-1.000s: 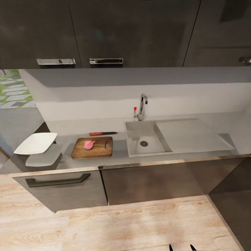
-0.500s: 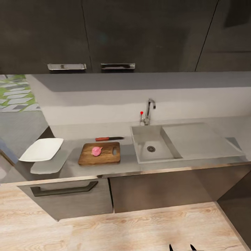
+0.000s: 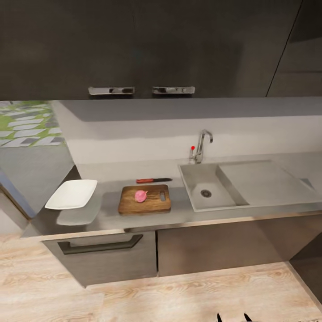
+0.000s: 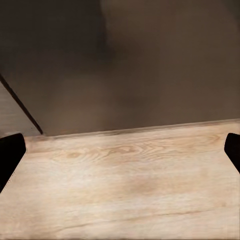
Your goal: In the kitchen, take the Vidalia onion out of the sink, dice it on the chopping board with the paring knife, put the diced onion into the bowl on the countertop, then place both the paring knife and the chopping board into the sink.
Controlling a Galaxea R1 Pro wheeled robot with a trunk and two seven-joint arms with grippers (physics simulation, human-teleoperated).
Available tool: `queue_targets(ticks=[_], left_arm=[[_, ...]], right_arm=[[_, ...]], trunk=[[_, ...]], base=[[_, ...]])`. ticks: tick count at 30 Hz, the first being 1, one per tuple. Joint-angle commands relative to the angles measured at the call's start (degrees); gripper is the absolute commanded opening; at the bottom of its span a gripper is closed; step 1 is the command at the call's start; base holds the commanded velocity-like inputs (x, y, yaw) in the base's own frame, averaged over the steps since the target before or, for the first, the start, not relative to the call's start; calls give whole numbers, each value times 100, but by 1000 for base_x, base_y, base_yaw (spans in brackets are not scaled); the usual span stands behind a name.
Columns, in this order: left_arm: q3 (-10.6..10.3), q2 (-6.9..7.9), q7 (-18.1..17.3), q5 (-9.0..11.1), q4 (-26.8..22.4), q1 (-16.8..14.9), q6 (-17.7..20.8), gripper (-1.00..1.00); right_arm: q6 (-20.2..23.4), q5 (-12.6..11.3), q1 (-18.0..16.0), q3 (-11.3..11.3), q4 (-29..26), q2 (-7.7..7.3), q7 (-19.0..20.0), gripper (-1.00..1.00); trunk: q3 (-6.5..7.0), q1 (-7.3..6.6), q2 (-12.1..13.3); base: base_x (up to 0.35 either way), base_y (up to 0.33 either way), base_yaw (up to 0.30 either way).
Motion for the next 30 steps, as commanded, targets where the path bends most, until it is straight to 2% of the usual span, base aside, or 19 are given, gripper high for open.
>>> queue_targets(ticks=[1, 11, 24, 30], left_arm=[[-14, 4, 11, 34, -4, 0, -8, 100], [-14, 4, 8, 31, -4, 0, -9, 100], [-14, 4, -1, 28, -4, 0, -8, 100], [-14, 4, -1, 28, -4, 0, -9, 100]], right_arm=[[-14, -38, -1, 29, -9, -8, -39, 100], [-14, -38, -1, 29, -9, -8, -39, 100], [-14, -39, -1, 29, -9, -8, -39, 100], [-14, -43, -1, 29, -4, -8, -39, 100]], trunk=[[0, 2, -11], [92, 2, -11], [211, 2, -11], [266, 2, -11]], base=[[-217, 246, 0], [-133, 267, -33], [-15, 304, -126], [0, 83, -129]])
